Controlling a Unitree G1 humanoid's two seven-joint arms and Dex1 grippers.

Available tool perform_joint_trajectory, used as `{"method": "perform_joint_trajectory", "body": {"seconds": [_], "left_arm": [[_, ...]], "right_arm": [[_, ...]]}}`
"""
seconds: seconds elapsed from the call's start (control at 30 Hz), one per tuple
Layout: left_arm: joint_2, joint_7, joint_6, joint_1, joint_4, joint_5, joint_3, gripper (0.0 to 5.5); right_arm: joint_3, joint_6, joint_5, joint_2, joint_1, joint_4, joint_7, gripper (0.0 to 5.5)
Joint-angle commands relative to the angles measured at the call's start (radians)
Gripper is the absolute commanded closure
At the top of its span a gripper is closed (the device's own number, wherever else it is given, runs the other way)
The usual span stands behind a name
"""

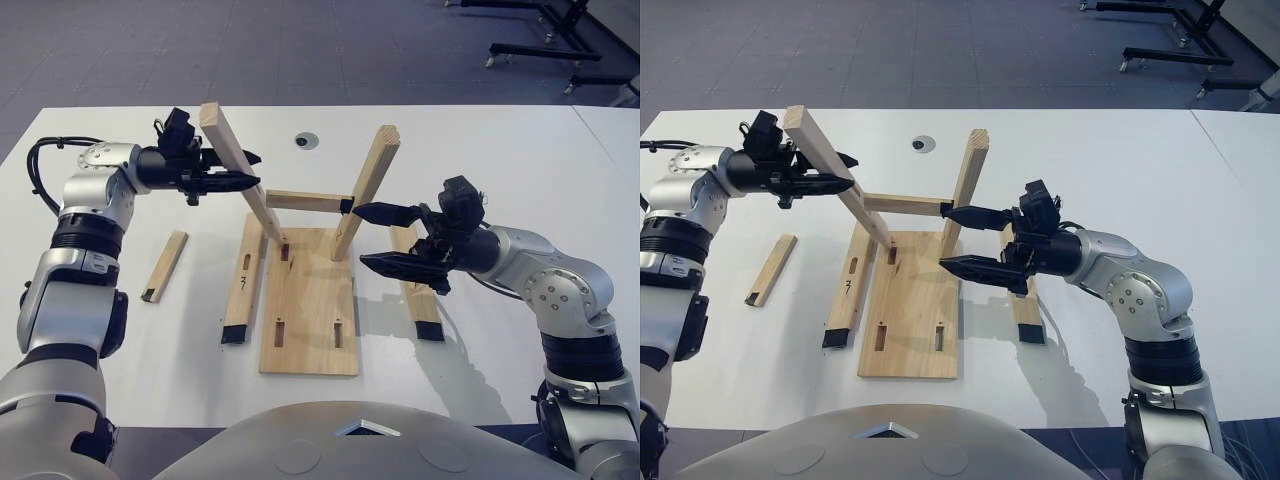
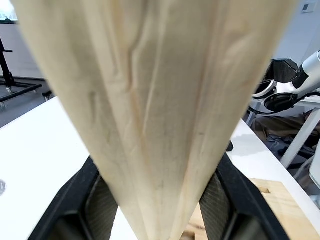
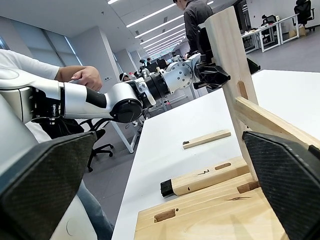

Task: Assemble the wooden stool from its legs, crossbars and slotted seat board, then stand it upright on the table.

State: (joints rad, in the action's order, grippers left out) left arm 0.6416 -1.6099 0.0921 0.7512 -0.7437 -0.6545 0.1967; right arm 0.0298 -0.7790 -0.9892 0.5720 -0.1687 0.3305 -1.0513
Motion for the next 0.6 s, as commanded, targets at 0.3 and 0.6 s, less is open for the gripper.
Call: {"method": "perform_joint_trajectory", "body": {"seconds": [0.3, 0.6], "left_arm": [[0.044, -0.004, 0.124, -0.098, 0.137, -0.090, 0.016, 3.46], [0.042, -0.004, 0.009, -0.026, 0.047, -0.026, 0.022, 3.46]], "right_arm": [[0.013, -0.031, -0.006, 0.036, -0.054, -0.016, -0.028, 0.10], [0.020, -0.039, -0.017, 0.031, -0.038, -0.007, -0.023, 0.10]]}}
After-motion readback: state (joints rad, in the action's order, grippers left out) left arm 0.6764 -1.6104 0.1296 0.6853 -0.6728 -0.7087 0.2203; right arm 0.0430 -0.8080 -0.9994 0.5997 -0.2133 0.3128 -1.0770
